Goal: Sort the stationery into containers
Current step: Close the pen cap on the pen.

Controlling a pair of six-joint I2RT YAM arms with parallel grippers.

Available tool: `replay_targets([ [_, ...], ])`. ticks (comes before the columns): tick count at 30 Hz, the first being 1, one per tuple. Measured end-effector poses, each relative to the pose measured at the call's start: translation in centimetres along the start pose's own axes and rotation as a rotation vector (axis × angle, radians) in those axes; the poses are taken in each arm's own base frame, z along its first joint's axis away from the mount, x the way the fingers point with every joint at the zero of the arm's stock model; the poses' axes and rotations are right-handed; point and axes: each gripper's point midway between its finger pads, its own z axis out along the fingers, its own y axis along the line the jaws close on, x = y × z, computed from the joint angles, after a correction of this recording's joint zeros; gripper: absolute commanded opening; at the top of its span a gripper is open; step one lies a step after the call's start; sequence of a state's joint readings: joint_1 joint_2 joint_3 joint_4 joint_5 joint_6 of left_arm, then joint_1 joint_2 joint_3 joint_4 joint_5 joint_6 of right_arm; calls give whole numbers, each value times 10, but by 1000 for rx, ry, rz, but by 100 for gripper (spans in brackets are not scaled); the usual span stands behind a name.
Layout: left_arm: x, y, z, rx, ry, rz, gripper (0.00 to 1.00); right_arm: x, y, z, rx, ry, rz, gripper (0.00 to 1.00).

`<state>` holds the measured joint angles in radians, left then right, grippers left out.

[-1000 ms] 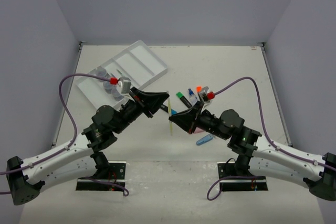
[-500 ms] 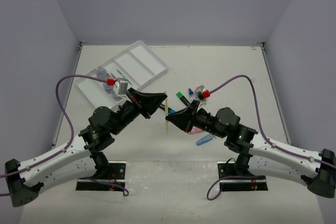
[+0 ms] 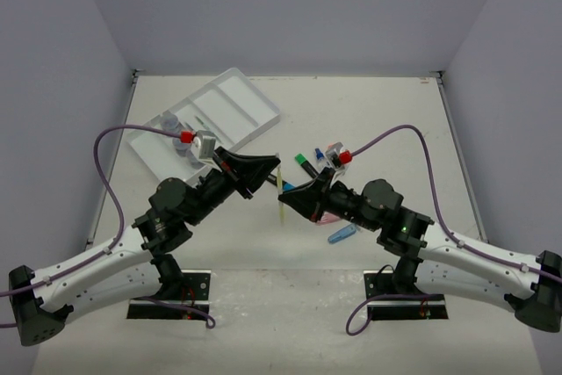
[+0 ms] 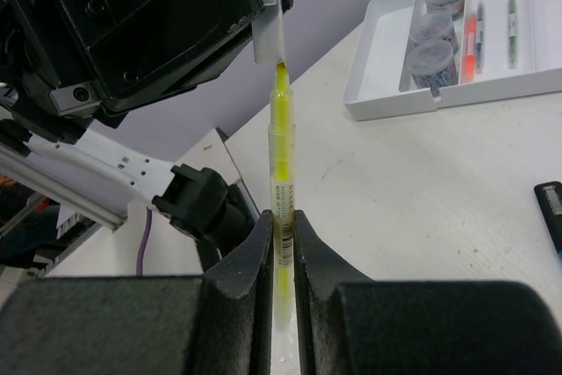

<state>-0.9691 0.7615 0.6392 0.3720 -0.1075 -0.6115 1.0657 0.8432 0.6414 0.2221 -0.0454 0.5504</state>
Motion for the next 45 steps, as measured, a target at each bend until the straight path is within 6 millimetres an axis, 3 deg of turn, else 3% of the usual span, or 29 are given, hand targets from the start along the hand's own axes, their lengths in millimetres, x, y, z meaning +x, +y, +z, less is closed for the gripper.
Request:
replay_targets([
  [14, 0, 0, 0, 7, 1, 32, 0, -17, 7, -2, 16, 12, -49, 0],
  [29, 6, -1, 3, 18, 27, 30, 0, -17, 3, 4, 23, 10, -73, 0],
  [35, -3, -6, -2, 32, 2, 28, 0, -25, 8, 6, 9, -10, -101, 0],
  [40, -10, -8, -4, 30, -19, 28, 23, -30, 16, 10, -20, -6, -121, 0],
  [45, -1, -2, -5, 2, 29, 45, 24, -35, 23, 15, -60, -17, -132, 0],
])
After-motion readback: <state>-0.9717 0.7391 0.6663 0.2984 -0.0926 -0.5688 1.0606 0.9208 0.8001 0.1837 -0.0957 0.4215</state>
